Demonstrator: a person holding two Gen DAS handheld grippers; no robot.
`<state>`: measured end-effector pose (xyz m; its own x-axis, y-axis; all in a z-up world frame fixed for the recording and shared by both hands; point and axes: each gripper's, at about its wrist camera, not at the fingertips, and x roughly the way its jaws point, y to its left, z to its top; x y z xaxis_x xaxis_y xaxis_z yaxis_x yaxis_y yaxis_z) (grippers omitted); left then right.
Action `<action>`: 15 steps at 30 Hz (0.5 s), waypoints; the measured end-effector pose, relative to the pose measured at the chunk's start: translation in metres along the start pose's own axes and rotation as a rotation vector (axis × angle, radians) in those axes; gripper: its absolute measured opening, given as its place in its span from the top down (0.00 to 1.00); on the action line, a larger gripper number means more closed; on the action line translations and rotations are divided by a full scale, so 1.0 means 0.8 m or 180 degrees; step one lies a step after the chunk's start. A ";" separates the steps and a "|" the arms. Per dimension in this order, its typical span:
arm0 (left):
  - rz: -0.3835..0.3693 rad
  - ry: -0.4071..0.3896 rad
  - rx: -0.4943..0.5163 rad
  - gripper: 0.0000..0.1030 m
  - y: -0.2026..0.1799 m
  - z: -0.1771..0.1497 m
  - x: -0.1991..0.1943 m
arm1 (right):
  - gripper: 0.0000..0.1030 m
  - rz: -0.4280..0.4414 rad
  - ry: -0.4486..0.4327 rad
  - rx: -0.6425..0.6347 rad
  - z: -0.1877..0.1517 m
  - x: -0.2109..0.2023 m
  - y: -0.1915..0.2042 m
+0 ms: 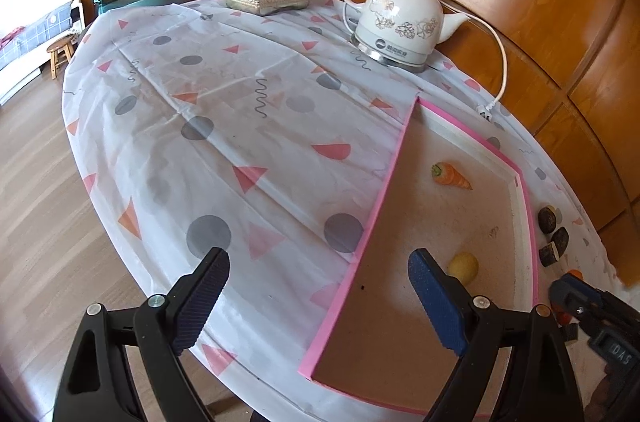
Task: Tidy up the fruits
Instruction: 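Reach the left tool to the second yellow fruit and grasp it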
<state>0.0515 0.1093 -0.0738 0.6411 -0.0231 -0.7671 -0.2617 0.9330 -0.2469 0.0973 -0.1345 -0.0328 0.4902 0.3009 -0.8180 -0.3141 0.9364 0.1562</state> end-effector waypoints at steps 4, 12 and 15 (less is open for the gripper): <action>0.0001 -0.0009 0.0041 0.11 -0.004 -0.001 -0.003 | 0.62 -0.0142 -0.0064 0.0131 -0.011 -0.022 -0.030; 0.0012 -0.0010 0.0078 0.11 -0.008 -0.004 -0.007 | 0.57 -0.0575 -0.0011 0.0273 -0.040 -0.053 -0.098; 0.0027 -0.0010 0.0098 0.11 -0.010 -0.004 -0.008 | 0.57 -0.0728 0.0044 0.0318 -0.052 -0.064 -0.126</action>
<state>0.0472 0.1010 -0.0688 0.6413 -0.0140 -0.7672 -0.2449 0.9438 -0.2219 0.0699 -0.2518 -0.0299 0.5280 0.0771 -0.8457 -0.1138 0.9933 0.0195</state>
